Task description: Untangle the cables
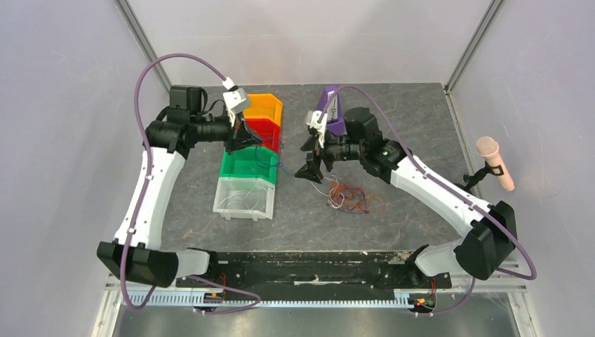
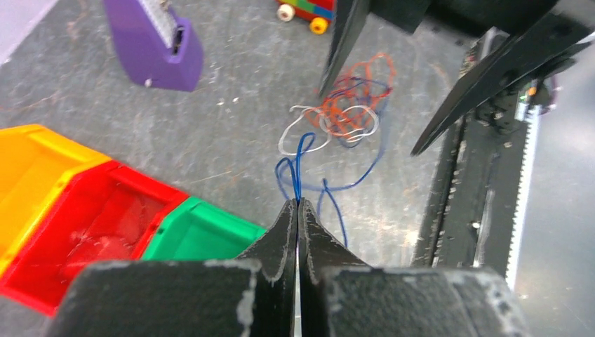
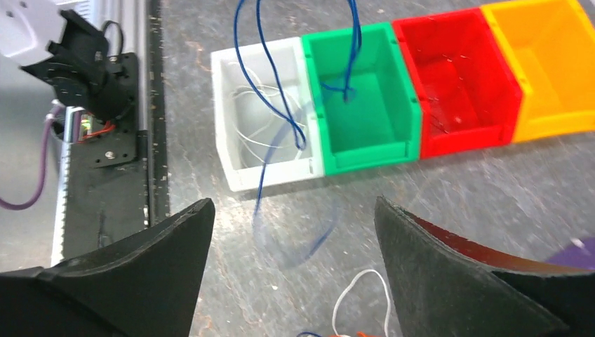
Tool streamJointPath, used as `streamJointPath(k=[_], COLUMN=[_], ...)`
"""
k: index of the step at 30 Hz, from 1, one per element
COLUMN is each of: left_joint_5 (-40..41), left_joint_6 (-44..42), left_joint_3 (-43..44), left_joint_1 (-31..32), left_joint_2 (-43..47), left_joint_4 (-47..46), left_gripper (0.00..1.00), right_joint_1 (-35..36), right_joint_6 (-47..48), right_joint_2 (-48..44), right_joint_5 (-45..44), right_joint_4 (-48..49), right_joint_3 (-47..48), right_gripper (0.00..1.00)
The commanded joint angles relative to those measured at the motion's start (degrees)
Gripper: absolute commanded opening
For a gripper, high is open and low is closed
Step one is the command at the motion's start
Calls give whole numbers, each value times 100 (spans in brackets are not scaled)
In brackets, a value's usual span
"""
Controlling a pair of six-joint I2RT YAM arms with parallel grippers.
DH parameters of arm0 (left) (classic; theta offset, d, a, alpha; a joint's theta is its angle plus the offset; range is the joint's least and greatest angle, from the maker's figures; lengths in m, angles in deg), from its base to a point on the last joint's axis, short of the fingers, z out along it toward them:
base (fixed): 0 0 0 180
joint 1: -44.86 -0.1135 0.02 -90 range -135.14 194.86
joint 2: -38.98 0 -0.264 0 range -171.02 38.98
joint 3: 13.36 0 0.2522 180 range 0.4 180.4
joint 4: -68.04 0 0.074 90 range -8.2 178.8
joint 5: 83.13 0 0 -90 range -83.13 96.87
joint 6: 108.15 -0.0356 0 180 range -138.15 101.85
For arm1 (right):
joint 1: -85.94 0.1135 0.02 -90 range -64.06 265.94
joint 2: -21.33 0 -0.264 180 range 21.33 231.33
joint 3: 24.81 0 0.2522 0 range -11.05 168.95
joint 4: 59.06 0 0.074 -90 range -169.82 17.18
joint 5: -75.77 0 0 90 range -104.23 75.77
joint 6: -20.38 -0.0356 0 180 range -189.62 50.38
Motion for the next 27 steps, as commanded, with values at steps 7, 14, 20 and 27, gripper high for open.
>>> streamJointPath(k=[7, 14, 20, 27], left_joint_5=[694, 1567, 2062, 2192], left_joint_6=[-2801, -3565, -3330, -3317], left_joint_3=[443, 150, -686, -1206], left_joint_1=[-548, -688, -682, -682], left_joint_2=[-814, -930, -783, -1016], left_joint_4=[1101, 913, -274, -1073], left_gripper=[2, 2, 2, 2], right_joint_1=[-552, -730, -749, -745], right_joint_6=[-136, -12, -38, -14], right_joint_2=[-308, -587, -667, -673], right_joint_5=[-466, -654, -664, -692], right_joint_4=[-253, -521, -594, -674], right_joint_3=[-18, -226, -301, -297], right_gripper=[97, 98, 98, 98])
